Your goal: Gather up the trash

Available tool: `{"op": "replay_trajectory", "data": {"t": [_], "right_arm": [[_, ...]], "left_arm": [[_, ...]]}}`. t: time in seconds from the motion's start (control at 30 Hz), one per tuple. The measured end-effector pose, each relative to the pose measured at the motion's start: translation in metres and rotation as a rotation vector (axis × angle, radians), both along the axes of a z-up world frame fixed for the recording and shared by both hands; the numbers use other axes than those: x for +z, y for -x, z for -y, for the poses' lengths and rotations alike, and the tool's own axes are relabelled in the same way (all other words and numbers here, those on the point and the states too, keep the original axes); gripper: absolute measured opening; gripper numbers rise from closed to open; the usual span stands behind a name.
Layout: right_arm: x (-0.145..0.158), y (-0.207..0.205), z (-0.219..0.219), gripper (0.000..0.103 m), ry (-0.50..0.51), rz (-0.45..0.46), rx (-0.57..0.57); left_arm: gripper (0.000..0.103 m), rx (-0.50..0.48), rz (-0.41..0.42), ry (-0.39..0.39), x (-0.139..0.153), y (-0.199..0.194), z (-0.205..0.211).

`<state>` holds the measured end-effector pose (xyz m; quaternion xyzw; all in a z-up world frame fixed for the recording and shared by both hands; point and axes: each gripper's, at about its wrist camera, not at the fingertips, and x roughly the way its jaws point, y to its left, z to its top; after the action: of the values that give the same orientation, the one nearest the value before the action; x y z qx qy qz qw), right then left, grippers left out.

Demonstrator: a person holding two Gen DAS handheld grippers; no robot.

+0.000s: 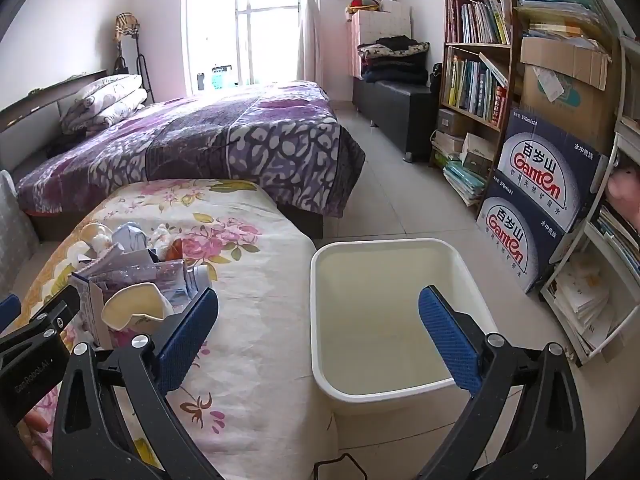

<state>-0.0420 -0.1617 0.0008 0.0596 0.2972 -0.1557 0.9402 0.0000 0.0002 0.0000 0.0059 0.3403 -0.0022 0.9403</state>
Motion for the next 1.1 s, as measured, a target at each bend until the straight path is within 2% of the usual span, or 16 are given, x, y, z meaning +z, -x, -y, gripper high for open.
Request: {"op": "replay_trajectory", "data": {"t": [1.1], "right_arm": [[-0.0038, -0.0027, -0.0019, 0.096, -0.007, -0.015, 0.001]], "left_arm": [[0.096, 0.001, -0.001, 0.000, -0.0012, 0.0005, -0.0011]]}}
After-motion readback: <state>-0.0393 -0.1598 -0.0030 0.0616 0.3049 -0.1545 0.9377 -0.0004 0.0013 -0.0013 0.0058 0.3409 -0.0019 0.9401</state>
